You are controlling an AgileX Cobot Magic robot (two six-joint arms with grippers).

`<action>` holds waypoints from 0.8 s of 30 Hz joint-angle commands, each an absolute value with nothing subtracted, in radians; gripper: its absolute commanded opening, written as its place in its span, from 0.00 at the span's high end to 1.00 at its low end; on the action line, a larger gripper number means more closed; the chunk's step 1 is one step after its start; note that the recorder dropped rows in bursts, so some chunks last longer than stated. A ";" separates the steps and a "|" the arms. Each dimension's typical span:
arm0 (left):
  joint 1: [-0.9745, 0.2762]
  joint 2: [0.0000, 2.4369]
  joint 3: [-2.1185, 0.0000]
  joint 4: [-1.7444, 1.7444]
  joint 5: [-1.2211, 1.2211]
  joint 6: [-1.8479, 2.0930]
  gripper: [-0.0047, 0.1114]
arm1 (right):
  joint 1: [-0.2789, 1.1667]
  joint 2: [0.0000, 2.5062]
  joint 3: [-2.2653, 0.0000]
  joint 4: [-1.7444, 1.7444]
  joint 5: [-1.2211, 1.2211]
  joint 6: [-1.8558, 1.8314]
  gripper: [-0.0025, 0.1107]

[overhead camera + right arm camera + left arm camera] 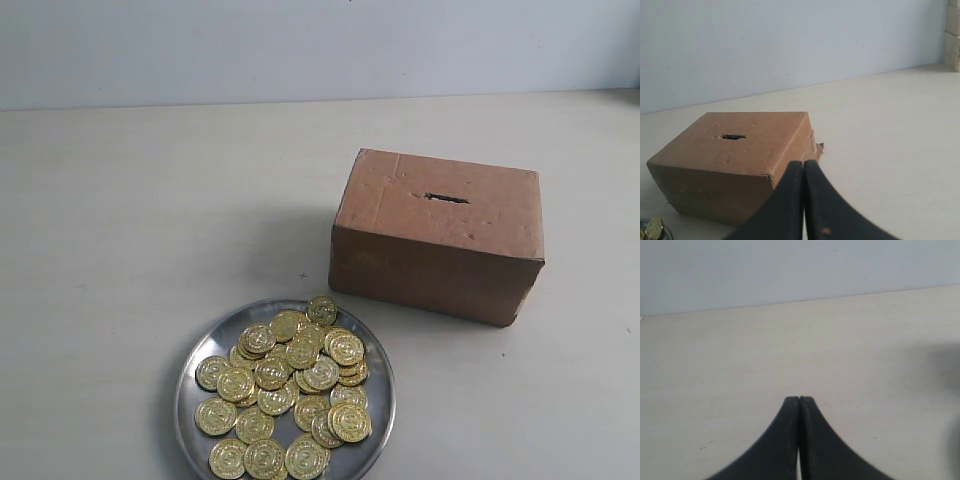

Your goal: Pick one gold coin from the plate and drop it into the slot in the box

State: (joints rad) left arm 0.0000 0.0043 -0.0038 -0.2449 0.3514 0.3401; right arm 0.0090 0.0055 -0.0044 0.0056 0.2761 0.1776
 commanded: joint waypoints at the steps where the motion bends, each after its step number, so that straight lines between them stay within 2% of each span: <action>1: 0.001 0.000 0.000 -0.196 0.344 0.335 0.96 | 0.003 0.000 0.000 0.008 0.277 0.183 0.98; 24: 0.001 0.000 0.000 -0.166 0.331 0.337 0.96 | 0.003 0.000 0.000 0.008 0.275 0.185 0.98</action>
State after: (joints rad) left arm 0.0000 0.0043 -0.0038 -0.1711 0.3451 0.3401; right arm 0.0090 0.0055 -0.0044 0.0056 0.2761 0.1792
